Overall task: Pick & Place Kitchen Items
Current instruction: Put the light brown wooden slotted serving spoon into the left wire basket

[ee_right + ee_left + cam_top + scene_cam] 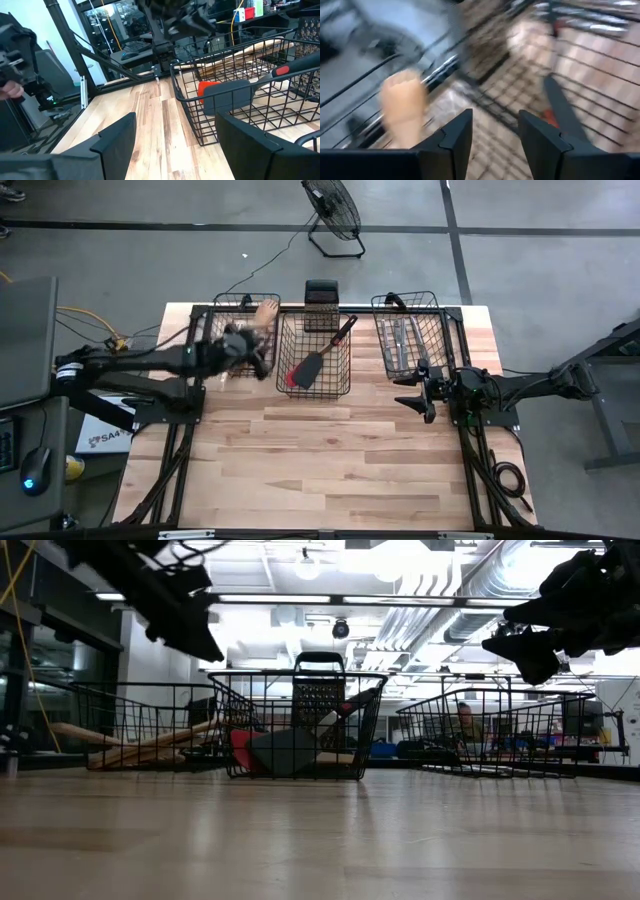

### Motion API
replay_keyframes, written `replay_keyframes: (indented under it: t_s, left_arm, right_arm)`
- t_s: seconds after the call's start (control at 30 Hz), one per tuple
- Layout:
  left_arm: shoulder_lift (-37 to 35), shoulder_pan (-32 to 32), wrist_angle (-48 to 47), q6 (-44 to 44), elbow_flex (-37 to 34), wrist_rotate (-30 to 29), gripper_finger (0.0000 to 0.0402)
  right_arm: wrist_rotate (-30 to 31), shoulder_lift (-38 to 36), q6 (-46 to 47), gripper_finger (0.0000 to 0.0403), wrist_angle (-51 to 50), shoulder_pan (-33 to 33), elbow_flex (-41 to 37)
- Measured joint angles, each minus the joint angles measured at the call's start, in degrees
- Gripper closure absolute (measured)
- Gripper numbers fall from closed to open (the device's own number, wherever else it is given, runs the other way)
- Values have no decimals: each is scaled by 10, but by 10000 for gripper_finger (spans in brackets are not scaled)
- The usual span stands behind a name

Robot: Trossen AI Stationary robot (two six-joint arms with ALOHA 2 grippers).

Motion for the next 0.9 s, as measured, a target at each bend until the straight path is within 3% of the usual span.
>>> replay_keyframes:
  t_s: [0.33, 0.57, 0.7, 0.9]
  left_arm:
    - [-87, -137, 264, 76, -184, 73, 247]
    - [-115, -221, 407, 109, -256, 72, 247]
    - [-121, -249, 366, 45, -256, 44, 247]
    - [-144, -316, 189, -103, -225, 38, 270]
  right_arm:
    - [0, 0, 0, 140, 0, 0, 0]
    - [0, 0, 0, 140, 0, 0, 0]
    - [0, 0, 0, 140, 0, 0, 0]
    - [0, 0, 0, 140, 0, 0, 0]
